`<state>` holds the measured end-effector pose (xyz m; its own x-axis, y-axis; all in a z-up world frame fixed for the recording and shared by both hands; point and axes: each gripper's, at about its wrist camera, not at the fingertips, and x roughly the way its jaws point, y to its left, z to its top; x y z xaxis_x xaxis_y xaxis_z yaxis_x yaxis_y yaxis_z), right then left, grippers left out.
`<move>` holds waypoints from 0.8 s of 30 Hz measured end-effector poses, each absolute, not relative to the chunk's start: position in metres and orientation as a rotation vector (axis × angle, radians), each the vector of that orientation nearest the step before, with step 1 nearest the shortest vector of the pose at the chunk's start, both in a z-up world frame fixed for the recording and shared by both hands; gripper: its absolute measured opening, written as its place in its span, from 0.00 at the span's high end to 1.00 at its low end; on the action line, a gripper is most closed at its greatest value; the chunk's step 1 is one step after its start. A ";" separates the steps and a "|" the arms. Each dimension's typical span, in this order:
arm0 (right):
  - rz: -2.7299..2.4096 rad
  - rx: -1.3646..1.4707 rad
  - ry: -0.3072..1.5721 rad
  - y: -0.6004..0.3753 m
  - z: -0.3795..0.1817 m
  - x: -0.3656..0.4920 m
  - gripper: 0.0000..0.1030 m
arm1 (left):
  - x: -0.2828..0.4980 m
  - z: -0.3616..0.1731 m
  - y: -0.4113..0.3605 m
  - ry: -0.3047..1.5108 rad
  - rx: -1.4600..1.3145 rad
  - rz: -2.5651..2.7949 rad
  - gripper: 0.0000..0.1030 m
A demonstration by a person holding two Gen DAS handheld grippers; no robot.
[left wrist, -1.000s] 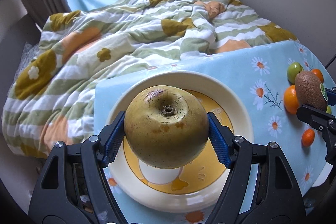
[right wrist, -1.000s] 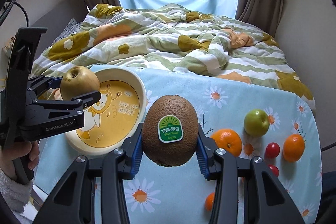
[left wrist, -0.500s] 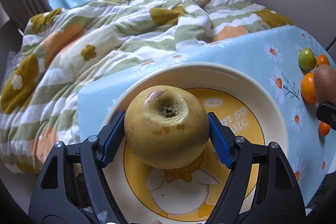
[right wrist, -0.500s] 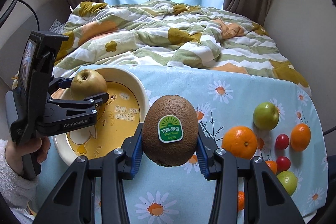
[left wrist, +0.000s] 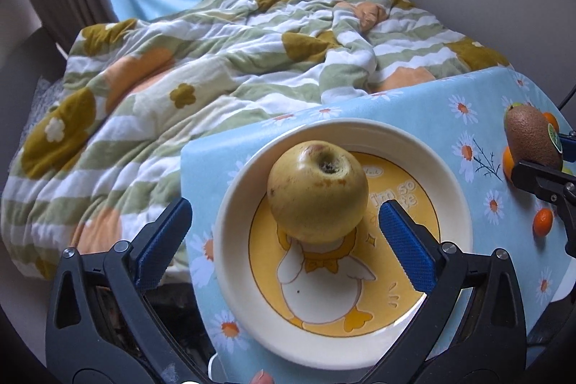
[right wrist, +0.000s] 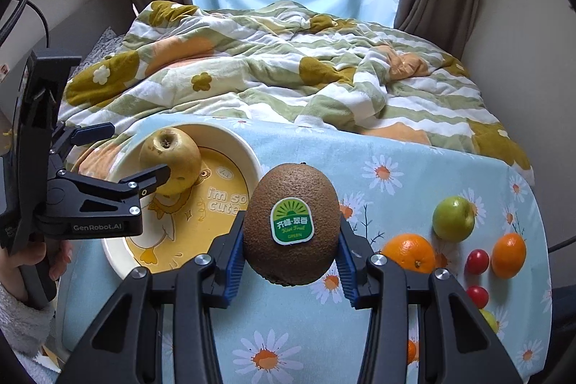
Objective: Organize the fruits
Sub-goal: 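Lower the kiwi into the bowl beside the pear and open the right tool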
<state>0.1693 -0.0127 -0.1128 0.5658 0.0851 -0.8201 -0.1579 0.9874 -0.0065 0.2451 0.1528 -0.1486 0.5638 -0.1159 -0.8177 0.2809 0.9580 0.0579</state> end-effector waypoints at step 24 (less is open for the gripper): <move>0.442 -0.316 1.005 0.042 -0.167 0.232 0.60 | 0.180 -0.154 0.194 1.066 0.028 0.029 0.00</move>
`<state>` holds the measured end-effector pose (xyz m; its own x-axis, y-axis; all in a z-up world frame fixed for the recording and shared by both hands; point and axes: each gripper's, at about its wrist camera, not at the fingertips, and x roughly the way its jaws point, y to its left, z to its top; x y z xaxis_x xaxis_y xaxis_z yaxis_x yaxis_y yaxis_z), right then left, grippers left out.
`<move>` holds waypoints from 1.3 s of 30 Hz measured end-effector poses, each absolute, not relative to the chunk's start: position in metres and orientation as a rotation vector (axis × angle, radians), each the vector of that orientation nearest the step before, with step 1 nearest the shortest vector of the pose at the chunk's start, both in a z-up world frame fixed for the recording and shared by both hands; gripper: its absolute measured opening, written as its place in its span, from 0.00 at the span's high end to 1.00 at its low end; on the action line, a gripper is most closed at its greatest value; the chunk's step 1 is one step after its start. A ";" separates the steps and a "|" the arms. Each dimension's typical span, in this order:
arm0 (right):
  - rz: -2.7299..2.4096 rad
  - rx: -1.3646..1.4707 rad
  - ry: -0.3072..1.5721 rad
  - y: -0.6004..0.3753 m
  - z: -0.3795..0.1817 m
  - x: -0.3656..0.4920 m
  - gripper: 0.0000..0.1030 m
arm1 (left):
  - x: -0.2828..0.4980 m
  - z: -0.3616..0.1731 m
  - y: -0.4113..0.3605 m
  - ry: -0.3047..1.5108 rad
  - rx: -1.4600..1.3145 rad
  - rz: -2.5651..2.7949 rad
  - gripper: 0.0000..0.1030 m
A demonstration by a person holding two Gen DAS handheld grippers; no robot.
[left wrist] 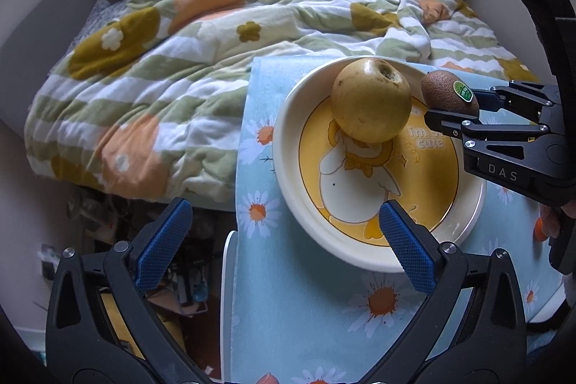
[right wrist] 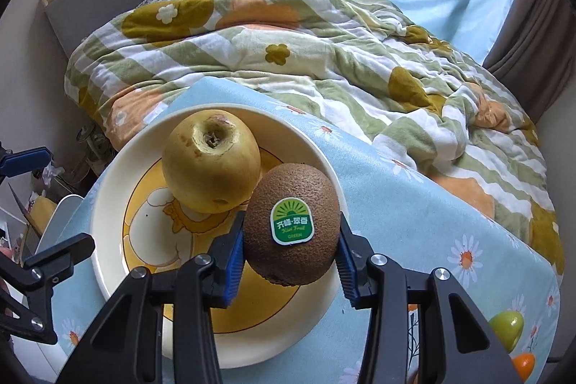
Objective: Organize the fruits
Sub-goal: 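Lower the kiwi into the bowl beside the pear and open the right tool, then grasp a mandarin with the left tool while the right tool grasps the large green apple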
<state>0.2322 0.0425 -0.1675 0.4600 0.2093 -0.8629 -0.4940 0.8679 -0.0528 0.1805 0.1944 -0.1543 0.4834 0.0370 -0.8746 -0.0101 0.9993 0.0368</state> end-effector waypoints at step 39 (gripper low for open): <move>0.154 -0.012 0.917 -0.051 -0.046 0.120 0.08 | 0.142 -0.061 0.160 0.925 0.150 -0.120 0.00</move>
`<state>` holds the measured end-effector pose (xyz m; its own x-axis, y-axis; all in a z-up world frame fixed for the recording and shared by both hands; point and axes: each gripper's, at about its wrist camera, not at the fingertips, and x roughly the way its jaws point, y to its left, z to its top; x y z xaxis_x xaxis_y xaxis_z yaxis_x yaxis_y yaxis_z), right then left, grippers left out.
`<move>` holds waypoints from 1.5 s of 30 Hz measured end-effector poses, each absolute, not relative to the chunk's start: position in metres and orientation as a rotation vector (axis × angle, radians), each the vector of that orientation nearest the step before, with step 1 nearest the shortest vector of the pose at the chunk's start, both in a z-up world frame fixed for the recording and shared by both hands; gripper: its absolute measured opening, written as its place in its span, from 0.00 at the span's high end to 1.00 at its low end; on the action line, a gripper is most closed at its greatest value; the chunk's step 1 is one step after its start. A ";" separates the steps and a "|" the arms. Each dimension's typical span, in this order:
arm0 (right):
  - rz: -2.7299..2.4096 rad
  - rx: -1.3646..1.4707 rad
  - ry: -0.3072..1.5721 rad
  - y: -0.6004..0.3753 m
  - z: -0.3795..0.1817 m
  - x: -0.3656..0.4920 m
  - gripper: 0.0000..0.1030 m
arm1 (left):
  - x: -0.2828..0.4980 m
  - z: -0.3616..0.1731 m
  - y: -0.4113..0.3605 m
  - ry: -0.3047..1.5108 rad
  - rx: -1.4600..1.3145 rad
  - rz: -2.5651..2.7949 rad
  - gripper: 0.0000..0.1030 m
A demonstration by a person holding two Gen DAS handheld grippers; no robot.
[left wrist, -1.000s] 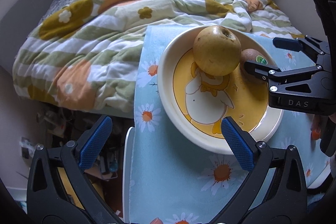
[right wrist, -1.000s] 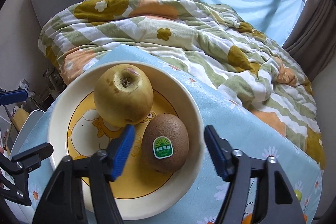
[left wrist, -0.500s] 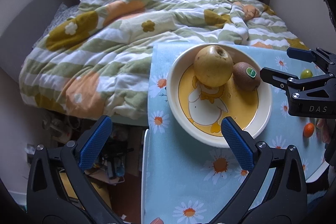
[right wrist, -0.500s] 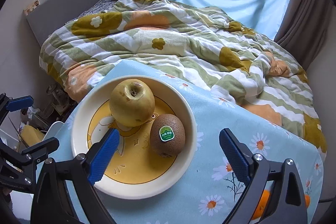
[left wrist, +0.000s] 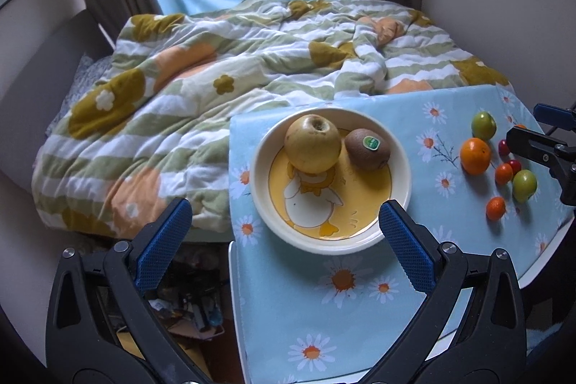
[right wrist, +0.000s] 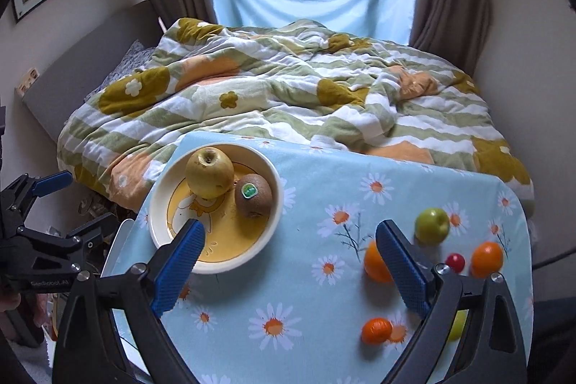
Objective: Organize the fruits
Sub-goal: 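Grasp a mandarin with the left tool while the right tool grasps the large green apple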
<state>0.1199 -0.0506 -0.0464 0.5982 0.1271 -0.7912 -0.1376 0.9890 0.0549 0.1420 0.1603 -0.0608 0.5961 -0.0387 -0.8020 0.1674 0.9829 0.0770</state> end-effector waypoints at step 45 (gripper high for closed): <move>0.279 0.158 1.078 -0.268 -0.176 0.077 0.08 | 0.098 -0.201 -0.116 1.100 0.188 -0.421 0.52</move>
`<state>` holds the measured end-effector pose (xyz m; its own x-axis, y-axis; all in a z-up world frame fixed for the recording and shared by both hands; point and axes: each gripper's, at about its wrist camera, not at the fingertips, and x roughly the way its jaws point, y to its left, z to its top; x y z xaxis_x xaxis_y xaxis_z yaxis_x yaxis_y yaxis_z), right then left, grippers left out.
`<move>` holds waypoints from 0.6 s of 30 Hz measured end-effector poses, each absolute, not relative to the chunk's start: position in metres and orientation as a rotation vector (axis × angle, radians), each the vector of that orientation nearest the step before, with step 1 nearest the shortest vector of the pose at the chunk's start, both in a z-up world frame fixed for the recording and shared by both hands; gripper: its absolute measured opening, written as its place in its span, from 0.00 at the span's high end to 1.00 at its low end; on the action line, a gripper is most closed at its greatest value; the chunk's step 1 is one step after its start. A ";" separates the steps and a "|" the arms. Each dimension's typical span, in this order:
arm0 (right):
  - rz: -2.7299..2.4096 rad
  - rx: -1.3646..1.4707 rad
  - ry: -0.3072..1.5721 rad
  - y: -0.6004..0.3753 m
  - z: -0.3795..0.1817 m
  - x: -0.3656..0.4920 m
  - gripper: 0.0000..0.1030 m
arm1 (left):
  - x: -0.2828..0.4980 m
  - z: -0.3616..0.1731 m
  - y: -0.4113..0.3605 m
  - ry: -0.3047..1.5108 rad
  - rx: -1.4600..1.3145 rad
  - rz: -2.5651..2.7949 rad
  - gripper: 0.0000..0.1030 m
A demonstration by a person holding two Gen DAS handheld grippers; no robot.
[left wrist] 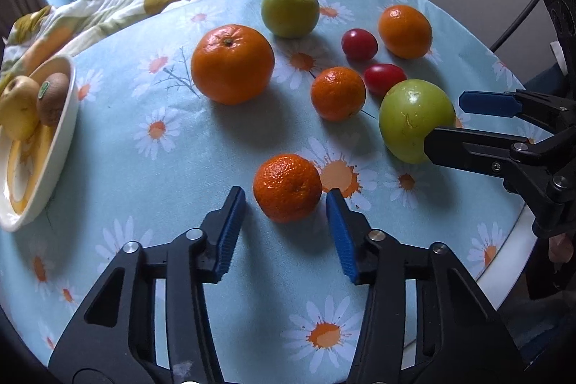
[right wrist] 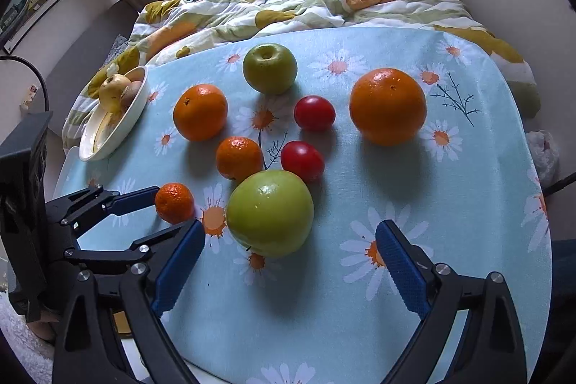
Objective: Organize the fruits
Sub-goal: 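Grasp a mandarin with the left tool while the right tool grasps the large green apple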
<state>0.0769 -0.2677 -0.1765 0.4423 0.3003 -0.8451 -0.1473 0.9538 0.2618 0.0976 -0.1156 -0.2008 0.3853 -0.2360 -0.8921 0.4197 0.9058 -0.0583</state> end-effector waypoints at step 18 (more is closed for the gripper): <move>0.309 0.181 1.104 -0.256 -0.192 0.091 0.30 | 0.099 -0.201 -0.119 1.083 0.222 -0.391 0.59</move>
<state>0.0913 -0.2555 -0.1921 0.4135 0.3332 -0.8473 -0.1553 0.9428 0.2950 0.0992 -0.1195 -0.2011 0.4092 -0.2003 -0.8902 0.4145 0.9099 -0.0142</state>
